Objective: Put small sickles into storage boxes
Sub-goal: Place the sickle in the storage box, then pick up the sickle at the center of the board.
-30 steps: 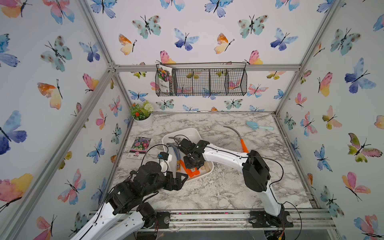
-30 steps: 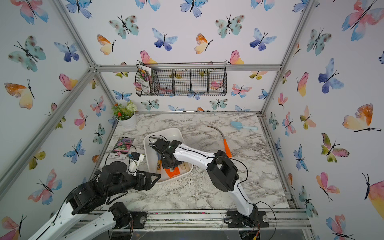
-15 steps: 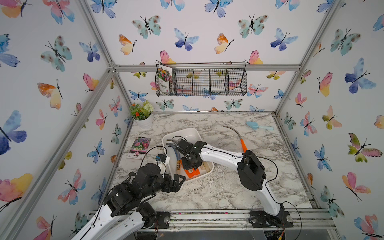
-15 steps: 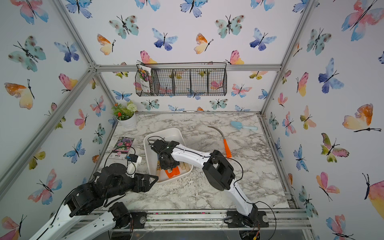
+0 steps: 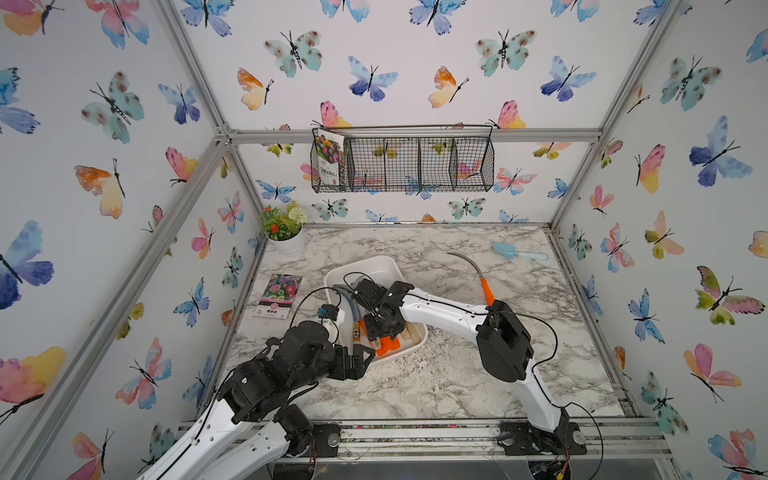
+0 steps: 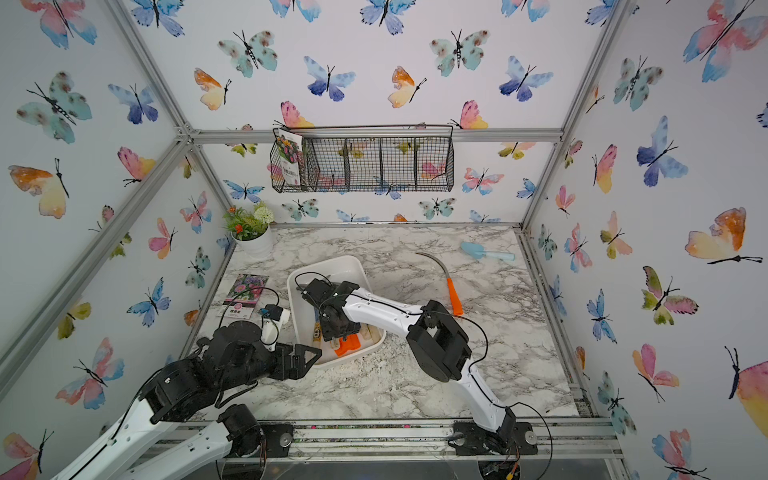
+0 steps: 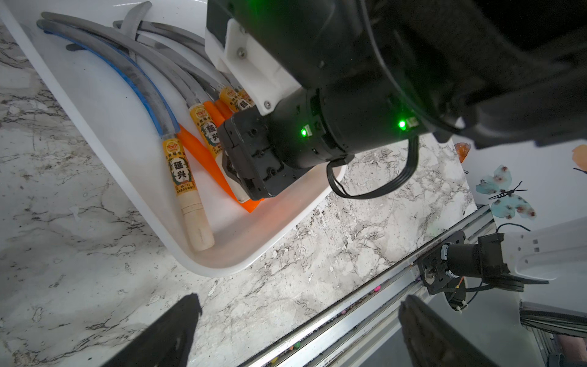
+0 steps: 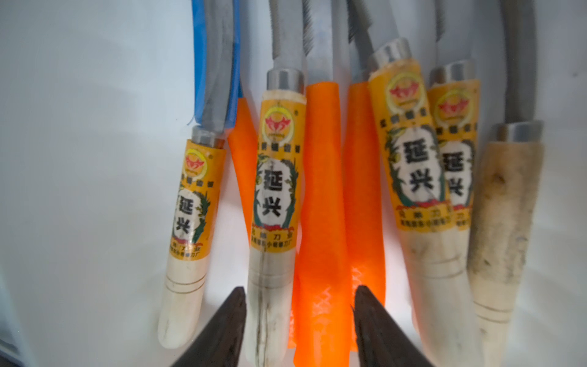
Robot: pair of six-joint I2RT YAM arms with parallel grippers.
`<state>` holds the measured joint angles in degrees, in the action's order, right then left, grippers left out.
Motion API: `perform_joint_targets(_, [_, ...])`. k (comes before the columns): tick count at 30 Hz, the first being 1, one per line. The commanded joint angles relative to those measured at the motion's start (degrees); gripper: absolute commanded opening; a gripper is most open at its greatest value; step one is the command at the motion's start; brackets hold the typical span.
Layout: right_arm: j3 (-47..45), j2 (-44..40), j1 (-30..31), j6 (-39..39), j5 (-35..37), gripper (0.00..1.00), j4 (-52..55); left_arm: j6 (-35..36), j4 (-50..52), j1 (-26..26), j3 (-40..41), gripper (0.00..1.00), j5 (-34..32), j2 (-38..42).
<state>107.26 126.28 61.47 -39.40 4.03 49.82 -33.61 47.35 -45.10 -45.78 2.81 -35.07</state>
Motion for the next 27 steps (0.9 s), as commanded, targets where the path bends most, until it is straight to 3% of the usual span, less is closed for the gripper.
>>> perform_joint_targets(1, [-0.19, -4.69, 0.27, 0.29, 3.07, 0.73, 2.49, 1.41, -2.61, 0.19, -2.1, 0.98, 0.27, -1.63])
perform_joint_targets(4, [-1.32, -6.02, -0.03, 0.15, 3.55, 0.91, 2.54, 1.95, -3.94, 0.19, -2.43, 0.98, 0.75, -3.24])
perform_joint_targets(7, [-2.48, -7.2, -0.88, 0.15, 3.52, 0.98, 2.43, 2.66, -5.58, 0.19, -2.63, 0.98, 1.44, -5.19])
perform_joint_targets(27, [-10.55, -16.28, -13.48, 4.47, 3.97, 0.98, 3.35, 9.32, -18.23, 0.28, -6.72, 0.98, 6.46, -25.19])
